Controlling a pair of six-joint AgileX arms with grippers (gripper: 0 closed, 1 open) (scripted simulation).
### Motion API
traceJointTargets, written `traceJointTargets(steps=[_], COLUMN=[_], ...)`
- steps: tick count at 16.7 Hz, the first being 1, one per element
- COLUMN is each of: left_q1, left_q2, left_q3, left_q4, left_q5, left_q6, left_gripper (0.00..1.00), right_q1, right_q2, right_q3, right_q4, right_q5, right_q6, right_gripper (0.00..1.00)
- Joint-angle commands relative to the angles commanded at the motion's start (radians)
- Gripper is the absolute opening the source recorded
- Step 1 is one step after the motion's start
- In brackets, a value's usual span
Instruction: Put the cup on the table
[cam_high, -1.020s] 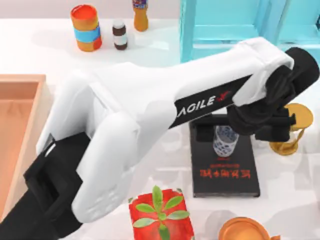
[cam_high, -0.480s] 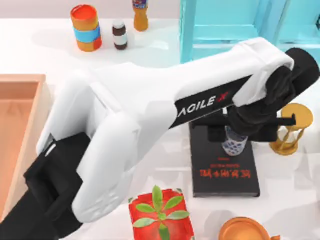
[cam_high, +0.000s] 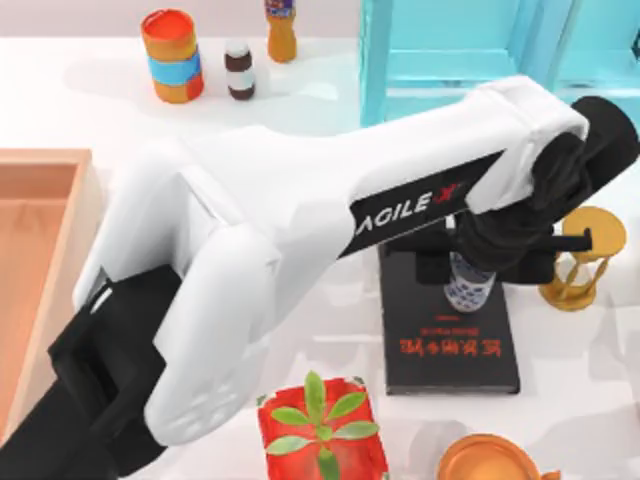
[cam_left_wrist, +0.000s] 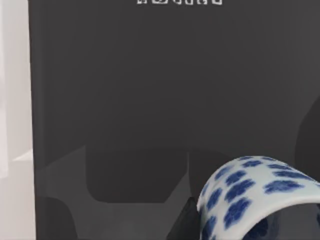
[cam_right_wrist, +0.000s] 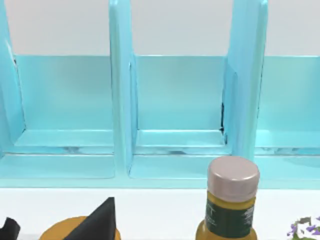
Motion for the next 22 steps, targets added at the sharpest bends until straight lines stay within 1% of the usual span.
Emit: traceJointTargets(steps=[3, 5, 10, 15, 22], left_q1=[0.003, 0.005, 0.024, 0.007, 0.01], left_q2=[-0.001, -0.005, -0.004, 0.021, 0.013], left_q3=[0.002, 0.017, 0.14, 0.242, 0.231], left_q4=[-0.003, -0.033, -0.132, -0.213, -0.215], left_q5=[-0.001, -0.007, -0.028, -0.005, -0.003], left_q6=[0.001, -0.004, -0.018, -0.003, 0.008], left_gripper=[0.0, 0.0, 0.0, 0.0, 0.0], right_q1=[0.0, 0.0, 0.0, 0.0, 0.0], right_q2=[0.0, 0.0, 0.0, 0.0, 0.0], right_q3=[0.0, 0.0, 0.0, 0.0, 0.0], right_q4=[0.0, 0.0, 0.0, 0.0, 0.0], right_q5=[0.0, 0.0, 0.0, 0.0, 0.0], right_q6=[0.0, 0.0, 0.0, 0.0, 0.0], right_gripper=[1.0, 1.0, 1.0, 1.0, 1.0])
